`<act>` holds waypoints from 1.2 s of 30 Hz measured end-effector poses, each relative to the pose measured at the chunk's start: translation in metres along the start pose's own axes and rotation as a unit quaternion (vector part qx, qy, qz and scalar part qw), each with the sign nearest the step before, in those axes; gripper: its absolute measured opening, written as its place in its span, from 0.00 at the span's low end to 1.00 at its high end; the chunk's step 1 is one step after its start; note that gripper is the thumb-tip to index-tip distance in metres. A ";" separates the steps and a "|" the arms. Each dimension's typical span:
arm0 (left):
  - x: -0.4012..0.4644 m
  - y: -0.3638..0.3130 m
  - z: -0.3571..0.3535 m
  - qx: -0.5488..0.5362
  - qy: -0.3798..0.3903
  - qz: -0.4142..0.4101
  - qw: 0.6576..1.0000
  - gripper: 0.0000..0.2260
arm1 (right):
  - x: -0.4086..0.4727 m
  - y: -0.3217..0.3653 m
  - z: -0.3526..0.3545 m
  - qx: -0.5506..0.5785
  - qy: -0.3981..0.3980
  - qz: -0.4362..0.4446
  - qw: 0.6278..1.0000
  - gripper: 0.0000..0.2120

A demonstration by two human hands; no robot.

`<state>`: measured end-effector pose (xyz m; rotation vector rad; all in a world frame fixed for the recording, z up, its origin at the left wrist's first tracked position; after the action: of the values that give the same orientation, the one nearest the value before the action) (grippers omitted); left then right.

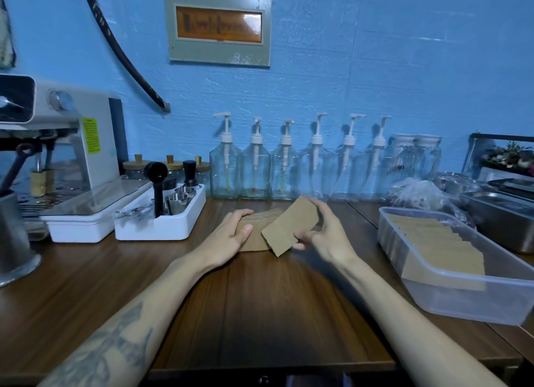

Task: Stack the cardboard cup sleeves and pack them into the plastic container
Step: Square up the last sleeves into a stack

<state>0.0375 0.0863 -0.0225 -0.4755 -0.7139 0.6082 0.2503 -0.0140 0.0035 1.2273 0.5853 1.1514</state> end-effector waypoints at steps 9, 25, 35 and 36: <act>-0.003 -0.006 -0.002 -0.030 0.004 -0.004 1.000 0.28 | 0.000 -0.015 -0.016 -0.266 -0.037 -0.018 0.963 0.13; -0.001 -0.011 -0.007 0.000 0.020 -0.049 0.999 0.29 | 0.020 -0.002 -0.022 -0.429 0.097 0.157 0.884 0.28; -0.001 -0.010 -0.003 -0.048 -0.007 -0.026 0.998 0.25 | 0.034 0.030 -0.023 -0.410 0.148 0.112 0.893 0.28; -0.001 -0.010 -0.003 -0.052 -0.008 -0.026 0.998 0.25 | 0.034 0.033 -0.025 -0.416 0.160 0.112 0.888 0.29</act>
<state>0.0424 0.0780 -0.0187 -0.5478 -0.7728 0.5289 0.2293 0.0251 0.0344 0.3644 0.1307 1.5874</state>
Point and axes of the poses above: each hand's wrist, its own x-axis towards the middle knuckle, its own z-axis out of the back of the hand, y = z × x, the point moved 2 cm from there along x, towards the middle knuckle, and after that the axes turned 10 degrees about -z, right-handed, at the moved point
